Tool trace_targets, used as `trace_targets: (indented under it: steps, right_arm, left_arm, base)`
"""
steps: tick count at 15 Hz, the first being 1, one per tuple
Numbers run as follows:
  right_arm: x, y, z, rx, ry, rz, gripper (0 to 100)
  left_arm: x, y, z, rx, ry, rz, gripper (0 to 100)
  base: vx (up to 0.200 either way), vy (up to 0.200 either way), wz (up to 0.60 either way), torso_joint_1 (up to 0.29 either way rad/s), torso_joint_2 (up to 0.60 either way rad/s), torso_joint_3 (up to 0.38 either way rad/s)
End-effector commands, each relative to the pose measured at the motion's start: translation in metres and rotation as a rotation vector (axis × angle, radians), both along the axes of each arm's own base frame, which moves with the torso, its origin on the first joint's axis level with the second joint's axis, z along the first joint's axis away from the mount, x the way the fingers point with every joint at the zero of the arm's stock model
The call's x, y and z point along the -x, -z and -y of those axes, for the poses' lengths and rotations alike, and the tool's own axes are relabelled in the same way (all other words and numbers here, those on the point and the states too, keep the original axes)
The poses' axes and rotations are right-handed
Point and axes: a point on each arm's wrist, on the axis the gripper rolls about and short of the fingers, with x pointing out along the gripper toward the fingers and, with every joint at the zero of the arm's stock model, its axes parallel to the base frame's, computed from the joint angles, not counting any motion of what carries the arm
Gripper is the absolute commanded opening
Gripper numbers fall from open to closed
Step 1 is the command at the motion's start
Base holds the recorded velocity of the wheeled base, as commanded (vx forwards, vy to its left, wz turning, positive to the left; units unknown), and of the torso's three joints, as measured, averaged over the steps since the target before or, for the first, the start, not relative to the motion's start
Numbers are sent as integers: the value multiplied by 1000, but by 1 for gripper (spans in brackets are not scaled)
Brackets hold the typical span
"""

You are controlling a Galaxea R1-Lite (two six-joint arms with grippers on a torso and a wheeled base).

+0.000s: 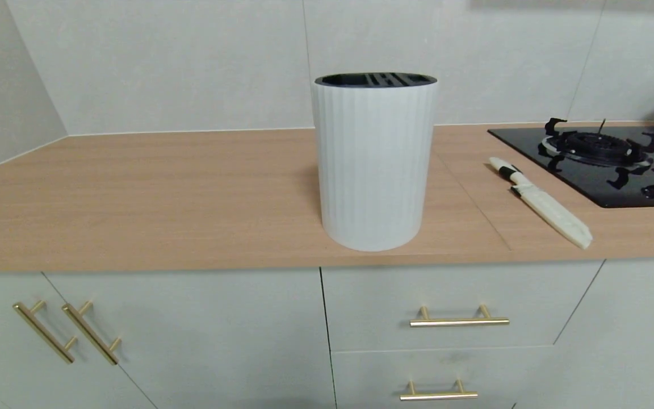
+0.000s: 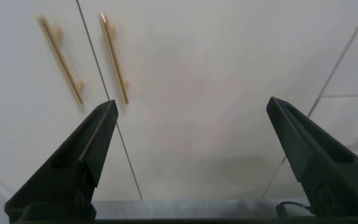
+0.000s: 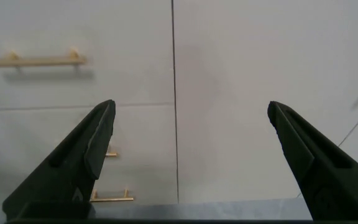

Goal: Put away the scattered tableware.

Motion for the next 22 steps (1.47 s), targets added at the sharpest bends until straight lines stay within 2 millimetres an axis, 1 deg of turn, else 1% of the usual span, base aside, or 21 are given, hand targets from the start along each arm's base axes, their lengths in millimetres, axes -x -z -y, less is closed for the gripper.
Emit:
trace_targets:
  steps: [1,14,22]
  right_arm:
    - [0,0,0,0,1,0,100]
    - [0,0,0,0,1,0,100]
    - [0,0,0,0,1,-1,100]
  left_arm:
    - [0,0,0,0,-1,0,100]
    - [0,0,0,0,-1,0,100]
    - [0,0,0,0,-1,0,100]
  base:
    - [0,0,0,251,-471,-266]
    - [0,0,0,237,-489,-271]
    - [0,0,0,259,-547,-287]
